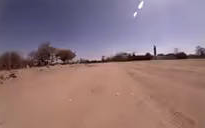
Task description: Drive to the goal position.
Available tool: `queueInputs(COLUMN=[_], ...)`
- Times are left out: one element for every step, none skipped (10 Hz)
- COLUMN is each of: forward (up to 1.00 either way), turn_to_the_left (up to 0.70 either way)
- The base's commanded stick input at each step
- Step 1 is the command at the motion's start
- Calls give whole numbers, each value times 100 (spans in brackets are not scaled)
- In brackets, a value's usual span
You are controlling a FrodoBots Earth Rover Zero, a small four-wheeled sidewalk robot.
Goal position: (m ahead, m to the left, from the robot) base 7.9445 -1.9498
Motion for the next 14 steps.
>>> queueInputs(forward=[100, 100, 100, 100, 100, 100, 100, 100, 100, 100, 100, 100, 100, 100], turn_to_the_left=[0, 0, 0, 0, 0, 0, 0, 0, 0, 0, 0, 0, 0, 0])
